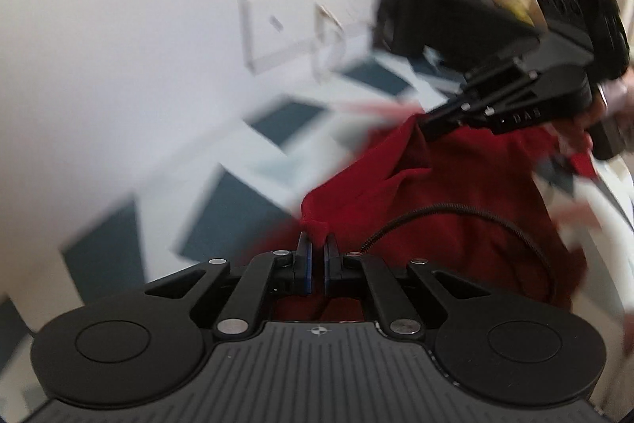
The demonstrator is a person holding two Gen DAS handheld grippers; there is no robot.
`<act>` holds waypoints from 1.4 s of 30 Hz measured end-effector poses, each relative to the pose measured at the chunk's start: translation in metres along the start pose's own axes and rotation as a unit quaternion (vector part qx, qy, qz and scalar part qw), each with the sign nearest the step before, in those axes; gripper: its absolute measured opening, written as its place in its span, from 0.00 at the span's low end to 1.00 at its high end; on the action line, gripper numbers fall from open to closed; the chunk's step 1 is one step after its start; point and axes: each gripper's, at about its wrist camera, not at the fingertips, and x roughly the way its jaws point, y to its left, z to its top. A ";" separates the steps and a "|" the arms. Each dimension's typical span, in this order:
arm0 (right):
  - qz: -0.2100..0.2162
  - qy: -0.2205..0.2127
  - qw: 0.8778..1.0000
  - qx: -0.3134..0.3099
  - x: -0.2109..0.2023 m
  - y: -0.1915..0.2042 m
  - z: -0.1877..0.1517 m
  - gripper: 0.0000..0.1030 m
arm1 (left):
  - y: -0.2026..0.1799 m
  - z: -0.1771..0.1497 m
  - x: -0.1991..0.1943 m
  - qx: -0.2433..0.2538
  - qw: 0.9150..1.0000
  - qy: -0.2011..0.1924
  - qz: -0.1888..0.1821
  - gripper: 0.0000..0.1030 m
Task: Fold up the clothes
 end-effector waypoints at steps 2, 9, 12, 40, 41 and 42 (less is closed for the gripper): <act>-0.001 0.023 1.000 0.002 0.004 0.006 -0.018 0.06 | -0.009 -0.009 0.005 0.000 1.000 0.026 -0.015 0.05; -0.006 0.074 0.997 0.009 0.002 0.006 -0.036 0.09 | 0.000 -0.014 -0.017 -0.077 0.993 0.054 -0.075 0.43; -0.004 0.078 0.997 0.012 -0.011 0.002 -0.034 0.18 | 0.025 -0.020 -0.035 -0.156 0.982 0.033 -0.096 0.53; 0.056 0.016 0.966 0.252 0.075 -0.067 0.017 0.08 | 0.135 -0.043 0.038 -0.470 0.877 -0.060 -0.074 0.12; 0.050 0.024 0.968 0.243 0.081 -0.066 0.018 0.08 | 0.135 -0.041 0.042 -0.458 0.885 -0.052 -0.066 0.12; 0.041 0.033 0.971 0.232 0.086 -0.066 0.018 0.09 | 0.135 -0.039 0.047 -0.447 0.892 -0.045 -0.058 0.12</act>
